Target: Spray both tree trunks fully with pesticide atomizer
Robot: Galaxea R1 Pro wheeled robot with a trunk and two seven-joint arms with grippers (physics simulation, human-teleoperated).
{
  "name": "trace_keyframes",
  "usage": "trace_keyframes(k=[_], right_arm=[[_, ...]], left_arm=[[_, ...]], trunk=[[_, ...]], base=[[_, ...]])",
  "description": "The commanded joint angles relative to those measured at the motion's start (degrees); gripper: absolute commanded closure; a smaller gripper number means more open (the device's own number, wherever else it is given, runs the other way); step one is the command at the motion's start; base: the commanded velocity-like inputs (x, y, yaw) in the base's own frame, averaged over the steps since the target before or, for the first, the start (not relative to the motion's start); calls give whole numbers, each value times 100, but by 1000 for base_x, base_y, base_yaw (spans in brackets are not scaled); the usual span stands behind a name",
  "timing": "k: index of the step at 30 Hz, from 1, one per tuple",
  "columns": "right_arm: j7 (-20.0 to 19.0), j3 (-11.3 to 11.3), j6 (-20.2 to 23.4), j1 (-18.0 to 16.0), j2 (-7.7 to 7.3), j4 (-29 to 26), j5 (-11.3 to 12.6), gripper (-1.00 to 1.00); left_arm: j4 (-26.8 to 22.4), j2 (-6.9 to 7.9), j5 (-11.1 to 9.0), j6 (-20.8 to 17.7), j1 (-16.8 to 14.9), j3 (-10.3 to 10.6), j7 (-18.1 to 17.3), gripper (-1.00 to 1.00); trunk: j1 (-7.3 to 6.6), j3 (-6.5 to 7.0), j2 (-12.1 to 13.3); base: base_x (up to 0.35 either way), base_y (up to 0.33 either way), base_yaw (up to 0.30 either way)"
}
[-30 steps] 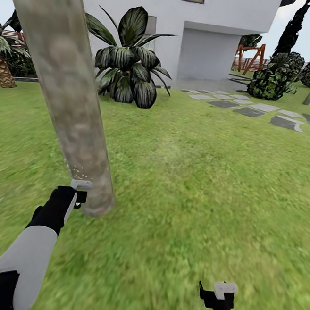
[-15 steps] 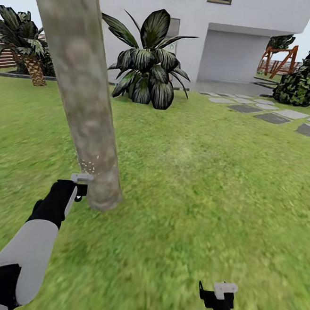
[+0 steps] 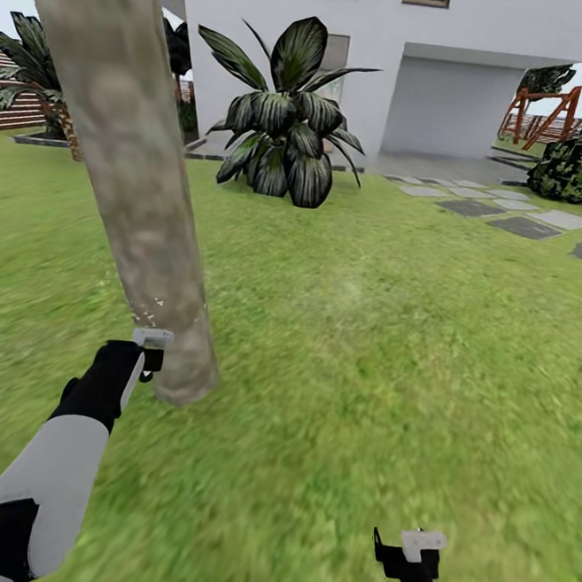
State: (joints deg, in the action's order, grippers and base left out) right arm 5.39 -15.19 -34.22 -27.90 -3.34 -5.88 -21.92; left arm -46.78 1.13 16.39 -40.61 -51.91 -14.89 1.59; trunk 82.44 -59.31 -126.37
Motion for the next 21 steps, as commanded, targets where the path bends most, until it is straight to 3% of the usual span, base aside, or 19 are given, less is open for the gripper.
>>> trace_keyframes(k=[1, 7, 14, 21], right_arm=[[38, -19, -14, -5, 0, 8, -64, -100], [38, -19, -14, -5, 0, 8, -51, -100], [39, -19, -14, -5, 0, 8, -49, -100], [38, -19, -14, -5, 0, 8, -51, -100]], left_arm=[[-6, 0, -14, -26, -3, 1, 17, 100], [-6, -6, -15, -26, -3, 2, 17, 100], [-6, -3, -14, -26, 3, 8, 17, 100], [68, 202, -5, -15, 62, 34, 5, 100]], trunk=[[1, -5, -2], [1, -5, -2], [1, -5, -2], [1, -5, -2]], base=[[152, -240, 0], [133, -248, 29], [96, -263, 256], [95, -263, 278]])
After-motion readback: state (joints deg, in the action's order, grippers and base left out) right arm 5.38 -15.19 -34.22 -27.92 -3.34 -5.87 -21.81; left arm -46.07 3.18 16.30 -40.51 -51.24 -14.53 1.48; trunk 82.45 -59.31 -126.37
